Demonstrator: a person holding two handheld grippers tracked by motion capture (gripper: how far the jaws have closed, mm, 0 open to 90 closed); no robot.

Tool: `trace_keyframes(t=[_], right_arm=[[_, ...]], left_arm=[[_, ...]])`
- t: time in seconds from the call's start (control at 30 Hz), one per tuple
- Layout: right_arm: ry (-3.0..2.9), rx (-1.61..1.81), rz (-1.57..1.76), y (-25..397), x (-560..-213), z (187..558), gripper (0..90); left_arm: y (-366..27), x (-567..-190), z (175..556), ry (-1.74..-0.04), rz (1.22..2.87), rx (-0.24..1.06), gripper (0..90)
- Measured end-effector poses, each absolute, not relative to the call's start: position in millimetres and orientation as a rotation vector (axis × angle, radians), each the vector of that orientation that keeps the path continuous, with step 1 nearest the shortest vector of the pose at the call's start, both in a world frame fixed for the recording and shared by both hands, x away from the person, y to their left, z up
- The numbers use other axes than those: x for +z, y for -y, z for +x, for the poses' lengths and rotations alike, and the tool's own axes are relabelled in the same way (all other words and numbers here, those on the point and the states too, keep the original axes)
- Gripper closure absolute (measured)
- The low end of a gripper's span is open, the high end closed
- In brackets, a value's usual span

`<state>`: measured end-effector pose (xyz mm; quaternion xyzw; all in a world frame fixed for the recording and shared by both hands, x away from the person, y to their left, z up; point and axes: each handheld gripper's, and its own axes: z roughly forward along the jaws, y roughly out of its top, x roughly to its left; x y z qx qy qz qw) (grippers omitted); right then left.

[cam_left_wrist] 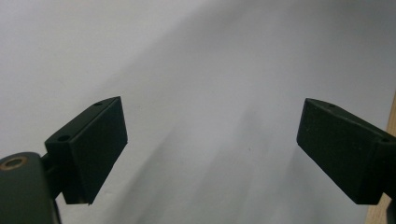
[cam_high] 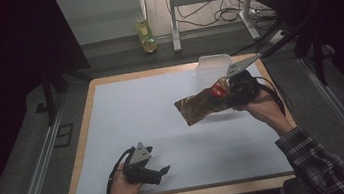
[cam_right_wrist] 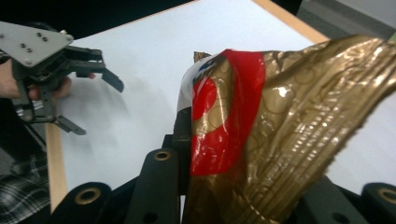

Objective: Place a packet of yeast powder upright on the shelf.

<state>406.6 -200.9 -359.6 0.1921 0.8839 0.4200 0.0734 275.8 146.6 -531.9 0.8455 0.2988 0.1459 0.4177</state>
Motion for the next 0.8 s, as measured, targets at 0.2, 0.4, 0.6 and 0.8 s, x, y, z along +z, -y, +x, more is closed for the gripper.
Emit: trace_keyframes(t=[0.2, 0.4, 0.6, 0.8], right_arm=[[-2.618, 1.233, 0.567, 211, -342, 422, 70.5], [-2.583, 1.187, 0.528, 219, -326, 436, 70.5], [-2.547, 1.137, 0.502, 226, -314, 450, 70.5], [-2.53, 1.081, 0.473, 232, -311, 465, 70.6]], left_arm=[[-152, -530, 277, -0.766, 2.08, 0.373, 8.0], [-152, -530, 276, -0.762, 2.079, 0.38, 7.3], [-153, -529, 276, -0.765, 2.069, 0.388, 6.4], [-154, -529, 276, -0.769, 2.064, 0.394, 5.5]])
